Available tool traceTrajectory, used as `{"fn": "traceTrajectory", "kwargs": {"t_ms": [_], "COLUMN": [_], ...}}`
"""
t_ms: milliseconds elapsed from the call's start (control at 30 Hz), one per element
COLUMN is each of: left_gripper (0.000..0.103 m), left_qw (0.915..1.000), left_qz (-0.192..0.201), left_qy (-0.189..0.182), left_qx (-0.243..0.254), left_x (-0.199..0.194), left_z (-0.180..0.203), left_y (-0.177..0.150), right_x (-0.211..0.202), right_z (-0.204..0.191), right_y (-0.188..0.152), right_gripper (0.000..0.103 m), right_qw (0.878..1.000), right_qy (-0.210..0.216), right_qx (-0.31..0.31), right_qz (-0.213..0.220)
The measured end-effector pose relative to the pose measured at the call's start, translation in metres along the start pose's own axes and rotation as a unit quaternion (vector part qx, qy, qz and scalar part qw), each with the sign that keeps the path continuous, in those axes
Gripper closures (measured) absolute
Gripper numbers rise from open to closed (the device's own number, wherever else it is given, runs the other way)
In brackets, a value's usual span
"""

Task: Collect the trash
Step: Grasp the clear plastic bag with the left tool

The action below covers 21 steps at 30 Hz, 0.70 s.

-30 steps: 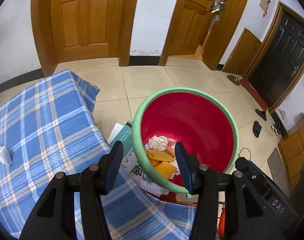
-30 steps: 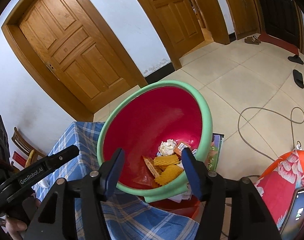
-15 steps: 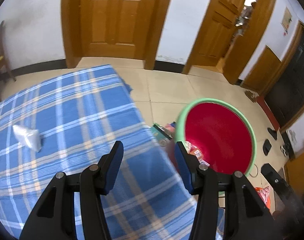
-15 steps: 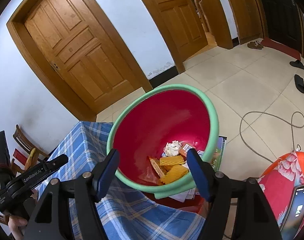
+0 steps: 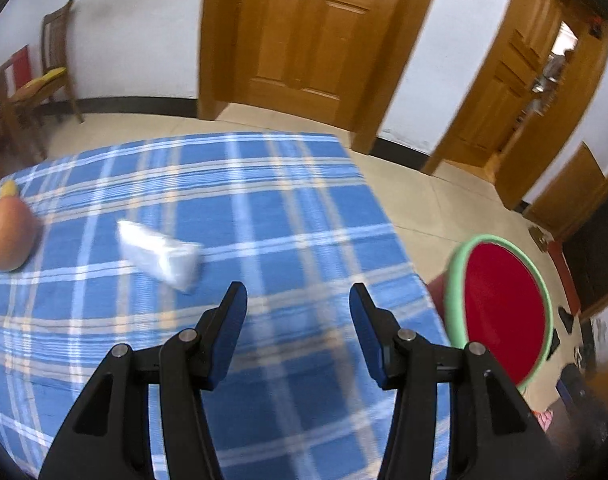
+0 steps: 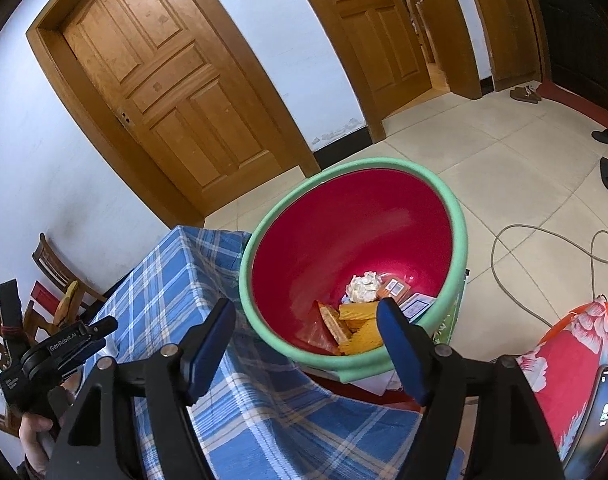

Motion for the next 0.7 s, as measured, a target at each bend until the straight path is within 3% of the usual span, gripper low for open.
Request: {"fn": "traceTrajectory", "kwargs": {"t_ms": [400, 700], "left_gripper": [0.045, 0.045], "left_qw": [0.9939, 0.9924], "left_qz": [0.005, -0.018], "left_qy": [0.054, 0.06], "left_qx": [-0.096, -0.106], "left_x": [0.022, 0.046], "left_z": [-0.076, -0.087], "left_y": [0.026, 0.03], "right_x": [0.008, 0.016], "right_z": [-0.003, 0.003], "right_y": [-0.003, -0.003], "right_gripper": [0.026, 0.026], "right_qw": [1.0, 1.0], "right_qy": [-0.002, -0.007], "right_qx": [-0.003, 0.004], "right_qz": [-0.011, -0.018]}}
Point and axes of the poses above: each gripper's, at about its wrist camera, not at the fingertips, and x roughly the way its jaws point, z to its right, y to its top, the point moved 6 cm from there along x, roughly the way its jaws point, and after that the axes turned 14 degrees about -z, right-handed, at the moved point
